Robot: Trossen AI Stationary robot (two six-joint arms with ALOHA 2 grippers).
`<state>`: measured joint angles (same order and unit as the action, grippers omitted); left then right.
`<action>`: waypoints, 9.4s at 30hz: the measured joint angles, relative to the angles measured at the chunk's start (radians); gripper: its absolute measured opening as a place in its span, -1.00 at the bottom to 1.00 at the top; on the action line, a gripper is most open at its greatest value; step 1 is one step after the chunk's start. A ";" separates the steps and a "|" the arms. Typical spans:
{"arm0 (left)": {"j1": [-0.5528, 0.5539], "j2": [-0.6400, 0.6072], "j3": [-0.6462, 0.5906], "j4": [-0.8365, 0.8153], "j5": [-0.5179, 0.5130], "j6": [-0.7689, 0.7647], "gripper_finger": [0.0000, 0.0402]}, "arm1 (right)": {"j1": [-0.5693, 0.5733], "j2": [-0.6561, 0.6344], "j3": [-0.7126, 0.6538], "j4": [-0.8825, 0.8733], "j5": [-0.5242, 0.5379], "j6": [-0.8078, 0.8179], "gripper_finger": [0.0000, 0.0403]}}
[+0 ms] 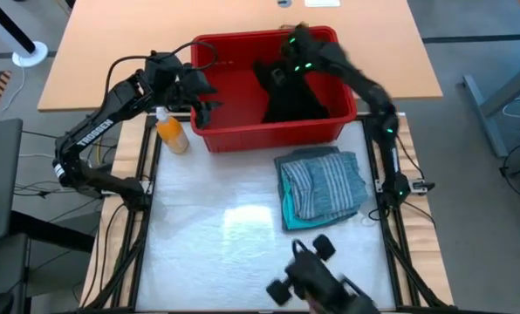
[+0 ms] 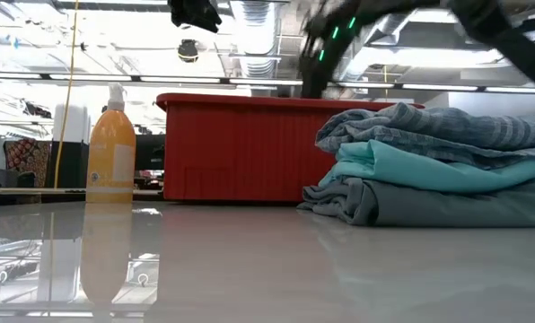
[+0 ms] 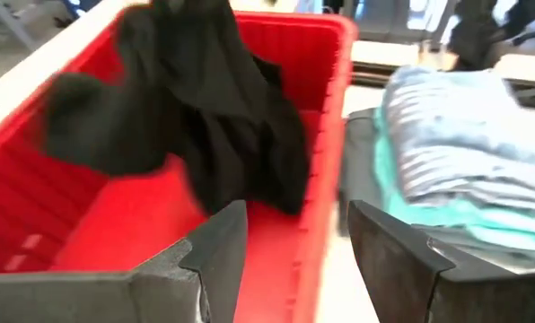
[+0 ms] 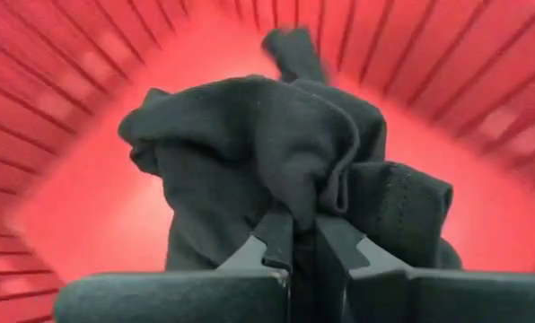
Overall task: Fold Laundry from Bin
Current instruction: Remove the black shirt from the red bin, then fold the black shirt
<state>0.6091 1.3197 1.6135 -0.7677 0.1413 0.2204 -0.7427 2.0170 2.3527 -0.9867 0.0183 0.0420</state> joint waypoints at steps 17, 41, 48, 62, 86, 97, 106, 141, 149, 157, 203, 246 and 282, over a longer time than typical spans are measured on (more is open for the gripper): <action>-0.694 -0.045 -0.082 0.100 -0.596 -0.320 -0.26 | 0.595 -0.608 -0.001 0.229 -0.160 -0.121 -0.82; -1.162 -0.048 -0.177 0.328 -0.671 -0.470 -0.33 | 1.256 -0.328 0.000 -0.061 0.334 0.070 -0.80; -1.404 -0.113 -0.178 -0.042 -0.885 -0.730 -0.33 | 1.163 -0.126 -0.003 0.012 0.261 0.245 -0.80; -1.693 -0.147 -0.368 -0.189 -1.053 -1.021 -0.04 | 1.144 0.096 -0.001 0.202 0.266 0.561 -0.80; -1.310 -0.147 -0.803 0.261 -0.607 -0.958 0.23 | 1.152 0.043 -0.001 -0.385 0.092 0.657 0.37; -1.229 0.012 -0.808 0.282 -0.547 -1.003 0.23 | 1.271 -0.048 -0.326 -0.581 0.107 0.740 0.39; -1.141 0.187 -0.808 0.505 -0.562 -0.966 0.23 | 1.329 -0.324 -0.960 -0.157 0.109 0.944 0.39; -1.100 -0.445 -0.686 0.804 -0.815 -0.688 -0.91 | 1.330 -0.721 -1.004 0.752 0.326 0.388 -0.87; -1.140 -0.513 -0.688 0.330 -1.018 -1.024 -0.92 | 1.297 -0.808 -0.987 0.599 0.581 0.463 -0.89; -1.148 -0.461 -0.688 0.315 -0.932 -1.078 -0.92 | 1.295 -0.786 -0.989 0.669 0.404 0.411 -0.86; -1.213 0.042 -0.841 1.080 -0.833 -0.441 0.08 | 1.224 -0.826 -0.987 0.875 0.373 0.298 -0.87; -1.112 0.264 -0.790 0.690 -0.432 -0.837 0.07 | 1.193 -0.827 -0.988 0.814 0.372 0.354 -0.87; -1.107 -0.365 -0.758 0.691 -0.382 -0.615 -1.00 | 1.194 -0.827 -0.988 0.765 0.345 0.342 -0.87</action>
<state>-0.4980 0.9551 0.8555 -0.0766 -0.2403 -0.3943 0.4515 1.1904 1.3651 -0.2222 0.3634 0.3836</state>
